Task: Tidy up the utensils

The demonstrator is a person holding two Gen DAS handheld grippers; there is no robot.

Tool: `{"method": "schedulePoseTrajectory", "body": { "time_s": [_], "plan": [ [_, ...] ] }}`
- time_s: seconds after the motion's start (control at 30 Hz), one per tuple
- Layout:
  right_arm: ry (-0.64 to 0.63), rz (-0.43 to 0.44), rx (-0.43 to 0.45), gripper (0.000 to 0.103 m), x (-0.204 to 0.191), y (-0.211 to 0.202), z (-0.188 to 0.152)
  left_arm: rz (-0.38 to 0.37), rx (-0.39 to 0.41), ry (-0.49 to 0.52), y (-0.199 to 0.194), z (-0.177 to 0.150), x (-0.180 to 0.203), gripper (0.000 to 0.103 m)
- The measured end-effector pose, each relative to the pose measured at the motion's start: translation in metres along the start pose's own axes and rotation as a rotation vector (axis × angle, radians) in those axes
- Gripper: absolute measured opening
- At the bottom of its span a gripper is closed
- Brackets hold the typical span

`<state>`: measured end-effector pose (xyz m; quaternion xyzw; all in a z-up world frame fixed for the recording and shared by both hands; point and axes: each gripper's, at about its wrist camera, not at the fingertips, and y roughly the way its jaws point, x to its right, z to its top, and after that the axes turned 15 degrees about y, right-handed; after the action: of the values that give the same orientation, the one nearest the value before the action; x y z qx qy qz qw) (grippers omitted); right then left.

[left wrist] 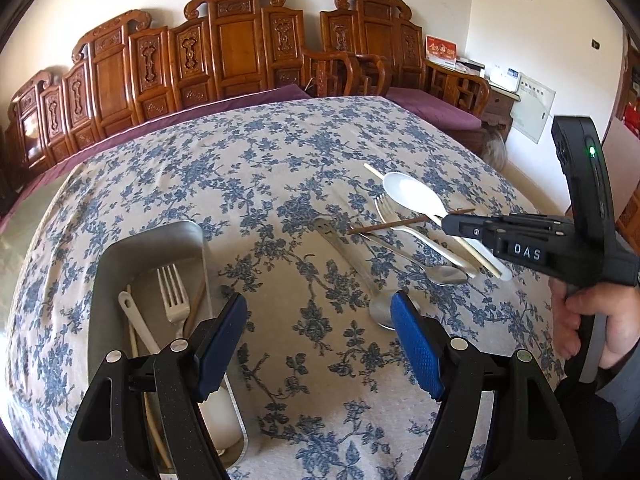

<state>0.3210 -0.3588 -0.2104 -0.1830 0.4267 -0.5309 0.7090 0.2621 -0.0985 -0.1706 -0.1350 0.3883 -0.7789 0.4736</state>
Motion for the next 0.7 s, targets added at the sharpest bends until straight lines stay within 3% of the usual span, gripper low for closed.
{"method": "schedulePoseTrajectory", "body": {
  "time_s": [0.2, 0.7],
  "plan": [
    [0.033, -0.086, -0.087, 0.006, 0.017, 0.025, -0.004, 0.005, -0.024, 0.021, 0.009, -0.001, 0.012, 0.071],
    [0.12, -0.065, -0.028, 0.008, 0.034, 0.017, 0.007, -0.003, -0.035, 0.035, 0.01, -0.003, 0.016, 0.071]
  ]
}}
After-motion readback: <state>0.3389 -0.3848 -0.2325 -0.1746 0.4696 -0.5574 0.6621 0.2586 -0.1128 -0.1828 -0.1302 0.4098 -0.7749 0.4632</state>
